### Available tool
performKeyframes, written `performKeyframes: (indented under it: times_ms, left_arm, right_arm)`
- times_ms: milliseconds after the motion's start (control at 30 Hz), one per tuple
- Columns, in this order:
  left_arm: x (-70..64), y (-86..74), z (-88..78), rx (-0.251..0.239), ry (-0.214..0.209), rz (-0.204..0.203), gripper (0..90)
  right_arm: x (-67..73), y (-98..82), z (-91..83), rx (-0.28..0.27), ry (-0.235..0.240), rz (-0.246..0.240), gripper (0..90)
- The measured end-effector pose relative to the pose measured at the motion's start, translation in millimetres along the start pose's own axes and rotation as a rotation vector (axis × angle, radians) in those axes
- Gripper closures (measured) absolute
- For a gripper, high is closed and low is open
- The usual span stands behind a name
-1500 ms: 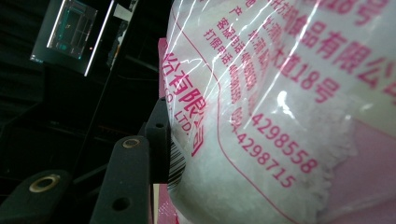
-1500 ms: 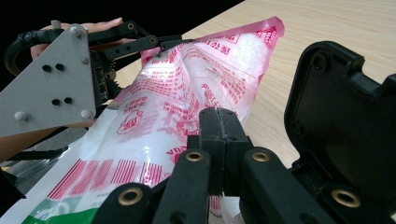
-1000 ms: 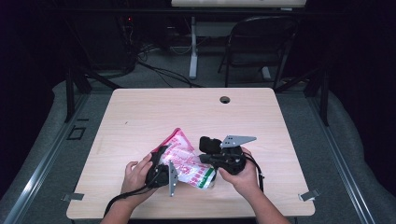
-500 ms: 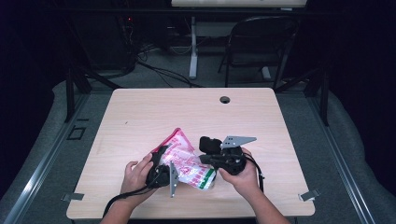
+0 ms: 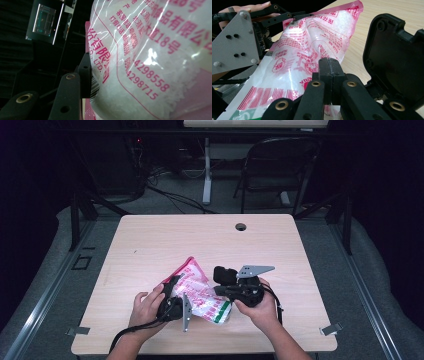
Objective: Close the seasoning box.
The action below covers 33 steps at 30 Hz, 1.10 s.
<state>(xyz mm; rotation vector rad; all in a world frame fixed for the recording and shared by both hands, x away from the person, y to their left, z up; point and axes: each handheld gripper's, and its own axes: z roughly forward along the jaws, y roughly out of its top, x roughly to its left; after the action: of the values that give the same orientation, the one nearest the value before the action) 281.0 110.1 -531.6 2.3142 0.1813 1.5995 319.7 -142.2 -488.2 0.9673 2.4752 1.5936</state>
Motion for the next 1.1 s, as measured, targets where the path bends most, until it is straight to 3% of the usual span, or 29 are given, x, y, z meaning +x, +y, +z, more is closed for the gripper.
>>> performKeyframes:
  times_ms: [1100]
  left_arm:
    - [2.6,3.9,0.0,0.006,-0.001,0.03,58.0]
  right_arm:
    - [-2.2,13.2,-0.8,0.11,0.014,-0.037,90.0]
